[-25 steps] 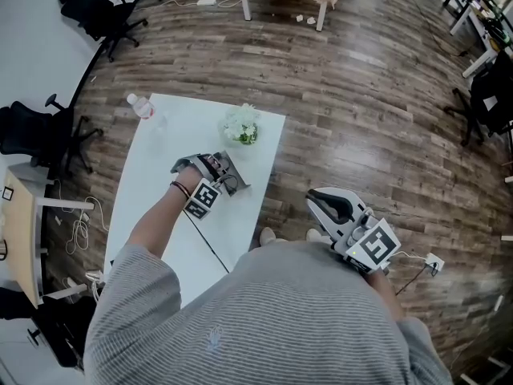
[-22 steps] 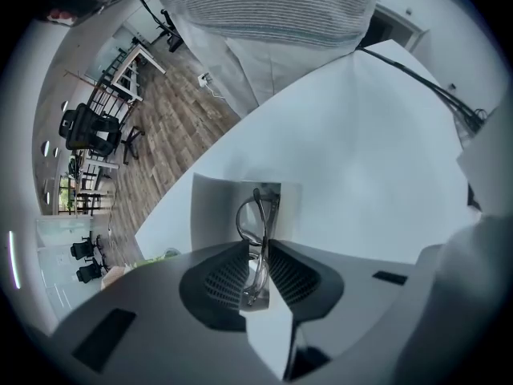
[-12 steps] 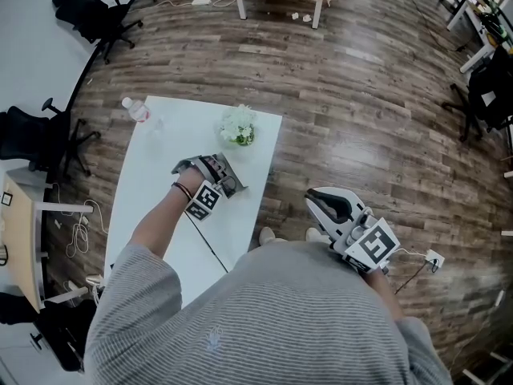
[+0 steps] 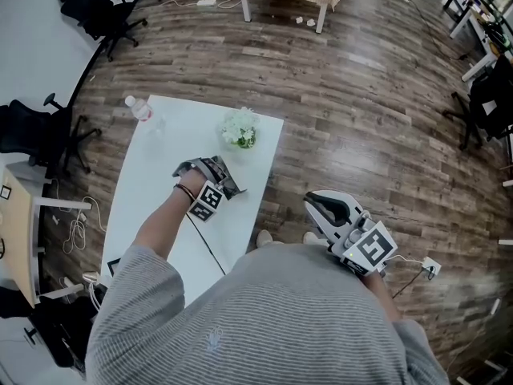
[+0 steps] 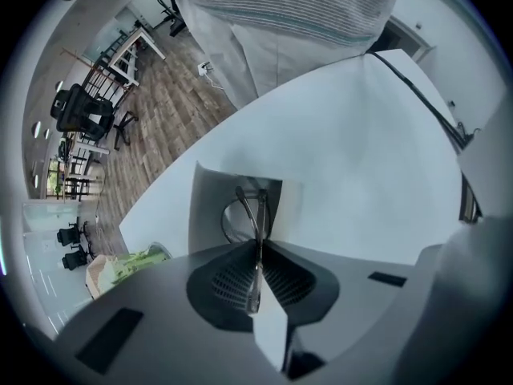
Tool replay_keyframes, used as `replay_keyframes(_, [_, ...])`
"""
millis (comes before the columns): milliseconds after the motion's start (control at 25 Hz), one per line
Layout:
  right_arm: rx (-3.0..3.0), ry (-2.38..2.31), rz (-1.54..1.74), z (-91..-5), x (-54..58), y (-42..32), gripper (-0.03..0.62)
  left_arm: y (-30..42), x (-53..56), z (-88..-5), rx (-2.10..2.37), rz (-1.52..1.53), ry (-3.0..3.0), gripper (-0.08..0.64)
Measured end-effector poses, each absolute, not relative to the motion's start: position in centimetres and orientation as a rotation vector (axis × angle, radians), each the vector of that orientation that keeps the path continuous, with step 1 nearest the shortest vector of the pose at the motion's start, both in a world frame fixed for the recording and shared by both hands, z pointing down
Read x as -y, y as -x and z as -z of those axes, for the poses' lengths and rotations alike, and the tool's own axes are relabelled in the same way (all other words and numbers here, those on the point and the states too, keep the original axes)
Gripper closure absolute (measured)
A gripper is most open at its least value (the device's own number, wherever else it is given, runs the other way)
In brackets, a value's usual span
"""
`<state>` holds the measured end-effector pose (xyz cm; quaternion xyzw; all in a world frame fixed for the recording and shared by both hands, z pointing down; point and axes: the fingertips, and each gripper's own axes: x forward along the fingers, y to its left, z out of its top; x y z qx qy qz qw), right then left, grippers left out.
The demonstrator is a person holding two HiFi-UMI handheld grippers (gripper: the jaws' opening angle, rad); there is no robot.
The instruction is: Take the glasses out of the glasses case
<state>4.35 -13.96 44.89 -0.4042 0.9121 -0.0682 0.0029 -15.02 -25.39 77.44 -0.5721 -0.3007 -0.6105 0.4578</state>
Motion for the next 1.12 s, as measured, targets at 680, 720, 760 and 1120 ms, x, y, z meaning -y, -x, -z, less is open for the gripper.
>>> replay_keyframes(680, [-2.867,1.318,0.210,-44.9,14.1,-5.7,0.569,14.3,25.8,-77.2,0.410,1.489,1.483,0.531])
replay_keyframes(720, [-2.876,1.309,0.207,-44.9,14.1,-5.5,0.569,14.2,25.9,-77.1,0.391,1.487,1.491,0.532])
replay_keyframes(760, [-2.886,1.296,0.211,-44.9,14.0,-5.3,0.569,14.0,25.9,-77.0,0.369,1.488,1.499,0.532])
replay_keyframes(1120, [-2.918,1.221,0.255,-44.9,13.7,-4.1,0.569,13.0,26.4,-75.8,0.179,1.531,1.671,0.534])
